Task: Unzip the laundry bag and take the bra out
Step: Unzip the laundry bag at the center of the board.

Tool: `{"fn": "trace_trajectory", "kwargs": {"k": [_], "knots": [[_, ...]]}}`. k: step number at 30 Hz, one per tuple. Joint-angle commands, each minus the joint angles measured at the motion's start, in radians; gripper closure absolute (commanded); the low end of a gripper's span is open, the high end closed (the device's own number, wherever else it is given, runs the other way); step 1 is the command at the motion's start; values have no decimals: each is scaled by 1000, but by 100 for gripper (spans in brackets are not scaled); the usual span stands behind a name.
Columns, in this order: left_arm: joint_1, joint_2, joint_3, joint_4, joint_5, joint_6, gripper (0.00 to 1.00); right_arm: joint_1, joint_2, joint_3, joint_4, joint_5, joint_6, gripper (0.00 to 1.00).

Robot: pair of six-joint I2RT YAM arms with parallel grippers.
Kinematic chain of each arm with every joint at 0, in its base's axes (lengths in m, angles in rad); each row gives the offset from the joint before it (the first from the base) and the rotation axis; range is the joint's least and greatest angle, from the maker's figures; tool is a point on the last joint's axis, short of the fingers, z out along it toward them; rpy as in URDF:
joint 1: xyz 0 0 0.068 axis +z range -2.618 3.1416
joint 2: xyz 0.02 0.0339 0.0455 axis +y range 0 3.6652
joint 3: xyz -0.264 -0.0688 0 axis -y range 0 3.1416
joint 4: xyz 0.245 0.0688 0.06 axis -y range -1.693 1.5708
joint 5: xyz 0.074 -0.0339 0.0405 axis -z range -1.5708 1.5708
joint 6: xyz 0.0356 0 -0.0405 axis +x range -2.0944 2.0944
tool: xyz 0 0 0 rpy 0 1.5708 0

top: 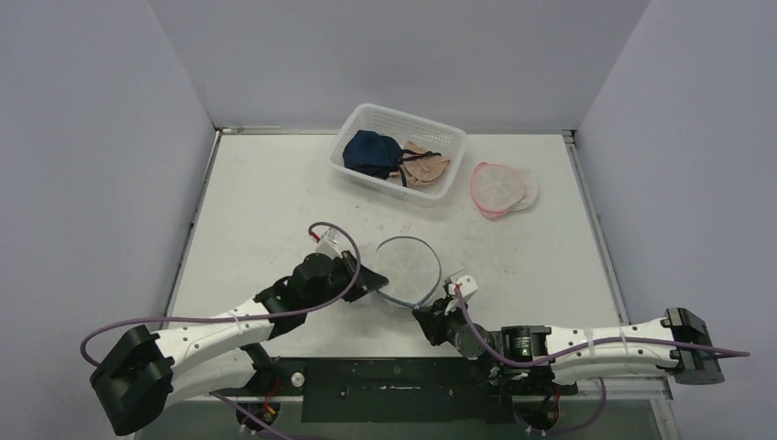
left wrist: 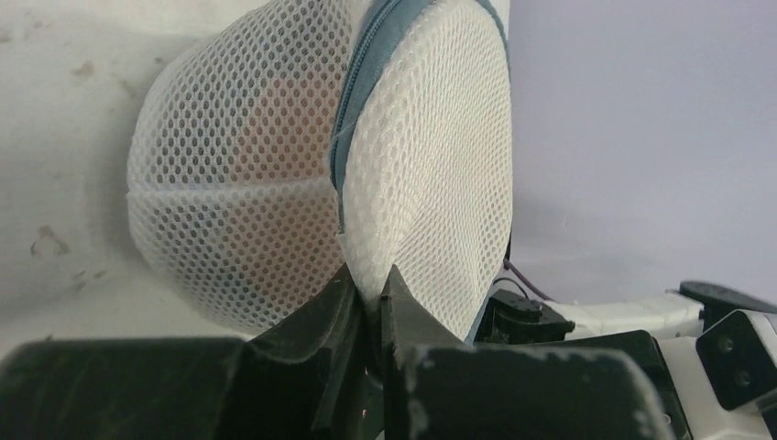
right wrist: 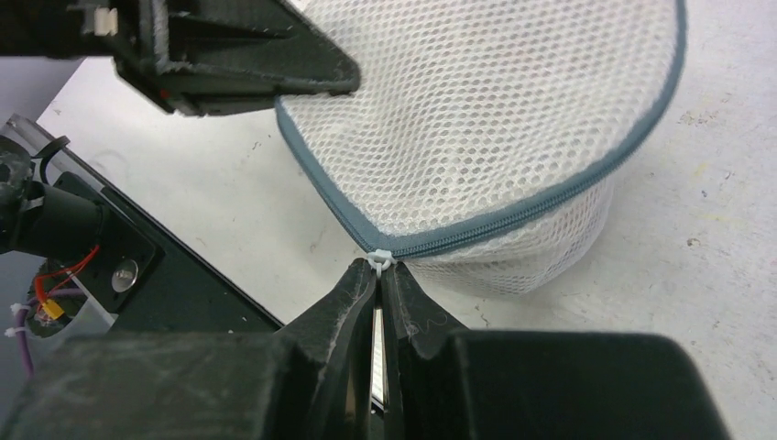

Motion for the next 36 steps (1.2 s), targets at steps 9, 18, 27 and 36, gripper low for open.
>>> {"fn": "trace_trajectory", "kwargs": {"k": [9,18,27,36], "knots": [[133,355,366,89,544,389,95,113,64,24,103,91,-39,95],[168,279,250,92,459,331,38,104,170,33,208,73,-28,95],[169,-11,160,-237,242,282,4,50,213,64,255,6,-35,95],[42,-315,0,-439,-17,21,4,-26,295,102,323,-102,-63,95]]}}
